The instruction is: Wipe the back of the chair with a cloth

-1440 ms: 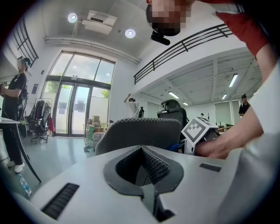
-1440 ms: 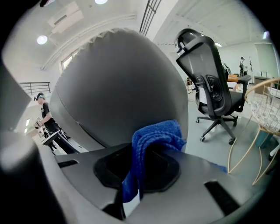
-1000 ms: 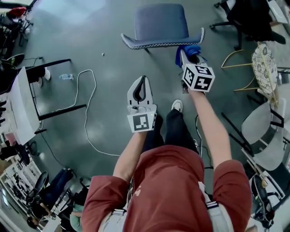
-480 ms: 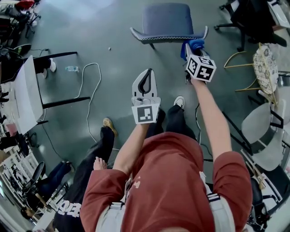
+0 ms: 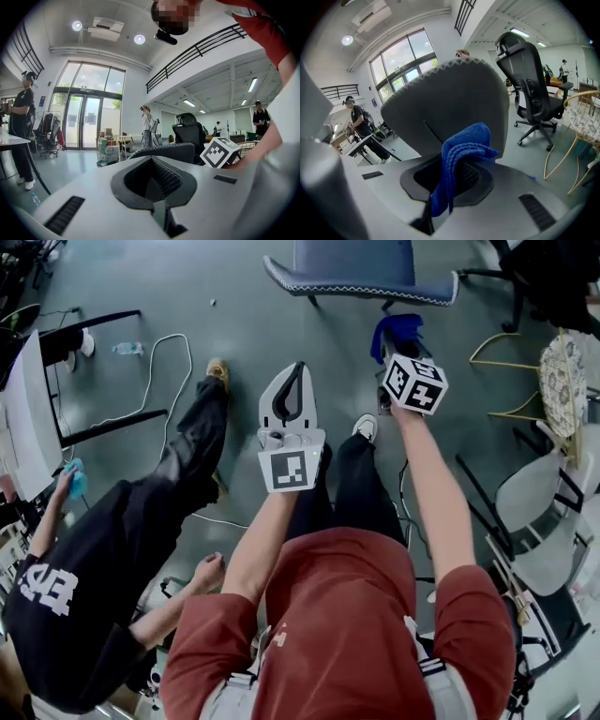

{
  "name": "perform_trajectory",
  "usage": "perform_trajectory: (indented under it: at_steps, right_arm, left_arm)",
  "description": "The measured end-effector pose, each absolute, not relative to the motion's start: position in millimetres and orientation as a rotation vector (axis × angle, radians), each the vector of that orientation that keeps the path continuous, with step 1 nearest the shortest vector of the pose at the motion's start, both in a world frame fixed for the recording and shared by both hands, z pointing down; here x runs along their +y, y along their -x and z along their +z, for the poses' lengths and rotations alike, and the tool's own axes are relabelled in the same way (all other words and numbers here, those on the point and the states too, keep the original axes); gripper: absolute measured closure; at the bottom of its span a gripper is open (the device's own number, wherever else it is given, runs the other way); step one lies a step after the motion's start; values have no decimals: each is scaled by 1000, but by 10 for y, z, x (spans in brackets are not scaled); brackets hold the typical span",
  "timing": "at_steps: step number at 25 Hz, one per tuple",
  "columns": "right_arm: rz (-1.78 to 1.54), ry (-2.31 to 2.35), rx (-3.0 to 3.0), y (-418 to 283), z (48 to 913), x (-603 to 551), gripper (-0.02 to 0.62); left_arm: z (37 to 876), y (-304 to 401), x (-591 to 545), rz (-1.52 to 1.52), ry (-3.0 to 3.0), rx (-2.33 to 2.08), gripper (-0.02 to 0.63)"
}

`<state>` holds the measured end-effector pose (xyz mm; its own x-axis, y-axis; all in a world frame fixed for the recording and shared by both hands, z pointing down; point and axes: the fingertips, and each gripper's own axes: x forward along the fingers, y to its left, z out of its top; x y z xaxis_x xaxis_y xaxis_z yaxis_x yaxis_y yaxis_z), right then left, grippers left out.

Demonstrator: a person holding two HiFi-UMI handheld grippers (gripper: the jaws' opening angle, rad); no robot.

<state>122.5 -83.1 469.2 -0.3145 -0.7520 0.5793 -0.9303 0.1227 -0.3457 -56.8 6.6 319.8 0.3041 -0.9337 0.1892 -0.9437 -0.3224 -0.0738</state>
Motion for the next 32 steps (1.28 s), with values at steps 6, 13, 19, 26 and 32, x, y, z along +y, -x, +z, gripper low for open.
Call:
perform_trajectory:
  at_steps: [6,13,19,26,32]
  right_arm:
    - [1055,-1625,-2085,-1092,5625,-891,532]
    - [1064,-1689,-2056,-1197,6505,-1243,532]
    - [1057,-1680,-2047,-1164,7045,-1598,532]
    - [1019,-1653,-2040,-1116,7246,-1868,532]
    - [981,-1626,-2038,-1046,7152,-2042,532]
  left_arm:
    - [3752,600,-141,263,-2514,-1836,594]
    - [4479,567,-239,270,-2509,-1823,594]
    - [5003,529,-294,270,-2492,-1797,594]
    - [5225,465,-229,283,-2474,-1771,594]
    - [5167,571,-317,278,-2457,-1793,594]
